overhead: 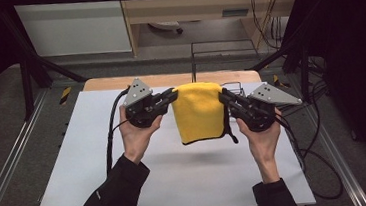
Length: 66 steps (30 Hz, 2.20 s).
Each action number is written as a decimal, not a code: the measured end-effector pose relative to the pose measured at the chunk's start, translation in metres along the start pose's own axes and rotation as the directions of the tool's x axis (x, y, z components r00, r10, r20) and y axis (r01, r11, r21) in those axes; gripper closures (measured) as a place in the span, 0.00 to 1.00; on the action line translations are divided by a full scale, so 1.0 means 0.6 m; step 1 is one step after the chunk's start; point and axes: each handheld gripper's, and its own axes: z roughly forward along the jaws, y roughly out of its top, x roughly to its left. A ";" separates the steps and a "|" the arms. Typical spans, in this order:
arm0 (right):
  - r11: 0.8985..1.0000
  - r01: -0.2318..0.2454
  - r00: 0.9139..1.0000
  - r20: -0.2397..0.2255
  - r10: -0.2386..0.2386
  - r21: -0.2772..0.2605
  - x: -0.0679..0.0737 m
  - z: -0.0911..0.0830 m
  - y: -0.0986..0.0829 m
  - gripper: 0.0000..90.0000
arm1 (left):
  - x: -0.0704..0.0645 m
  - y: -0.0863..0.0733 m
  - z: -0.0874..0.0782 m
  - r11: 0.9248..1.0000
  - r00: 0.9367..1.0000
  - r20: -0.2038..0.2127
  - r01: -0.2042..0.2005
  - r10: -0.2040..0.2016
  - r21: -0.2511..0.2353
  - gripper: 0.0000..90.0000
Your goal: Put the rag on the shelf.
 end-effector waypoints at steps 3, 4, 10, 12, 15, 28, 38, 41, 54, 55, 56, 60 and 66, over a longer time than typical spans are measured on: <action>1.000 0.004 1.000 0.010 -0.003 -0.015 -0.004 -0.003 0.009 0.90 | -0.002 0.010 0.006 1.000 1.000 0.000 0.001 -0.001 -0.014 0.92; 1.000 0.006 1.000 0.015 -0.006 -0.018 -0.006 -0.005 0.012 0.90 | -0.003 0.013 0.008 1.000 1.000 0.001 0.001 -0.001 -0.019 0.92; 0.999 0.013 0.999 0.038 -0.012 -0.048 -0.016 -0.012 0.032 0.90 | -0.005 0.032 0.019 0.999 1.000 0.007 -0.001 0.002 -0.054 0.92; 0.998 0.016 0.999 0.045 -0.013 -0.059 -0.018 -0.014 0.039 0.90 | -0.005 0.038 0.023 0.998 1.000 0.007 0.000 0.001 -0.066 0.92; 0.997 0.020 0.998 0.056 -0.016 -0.073 -0.022 -0.015 0.048 0.90 | -0.006 0.048 0.027 0.997 1.000 0.006 -0.003 0.004 -0.076 0.92; 0.992 0.024 0.996 0.089 -0.013 -0.122 -0.043 -0.020 0.082 0.90 | -0.011 0.097 0.048 0.993 1.000 0.005 -0.019 0.020 -0.117 0.92; 0.985 0.043 0.993 0.120 -0.023 -0.170 -0.059 -0.035 0.119 0.90 | -0.020 0.138 0.064 0.986 0.999 0.007 -0.032 0.034 -0.162 0.92; 0.982 0.049 0.991 0.131 -0.025 -0.180 -0.064 -0.038 0.127 0.90 | -0.023 0.147 0.071 0.984 0.999 0.007 -0.038 0.040 -0.172 0.92; 0.975 0.052 0.987 0.159 -0.017 -0.217 -0.087 -0.040 0.165 0.90 | -0.022 0.189 0.093 0.976 0.999 0.000 -0.049 0.050 -0.213 0.92; 0.975 0.052 0.987 0.159 -0.017 -0.217 -0.087 -0.040 0.165 0.90 | -0.022 0.189 0.093 0.976 0.999 0.000 -0.049 0.050 -0.213 0.92; 0.973 0.057 0.987 0.162 -0.021 -0.222 -0.089 -0.039 0.171 0.90 | -0.018 0.196 0.095 0.976 0.999 -0.001 -0.049 0.050 -0.213 0.92; 0.972 0.064 0.986 0.166 -0.026 -0.228 -0.093 -0.034 0.184 0.90 | -0.013 0.211 0.100 0.974 0.999 -0.008 -0.039 0.038 -0.222 0.92; 0.969 0.057 0.985 0.172 -0.015 -0.242 -0.103 -0.022 0.202 0.90 | -0.006 0.234 0.109 0.973 0.999 -0.022 -0.047 0.043 -0.224 0.92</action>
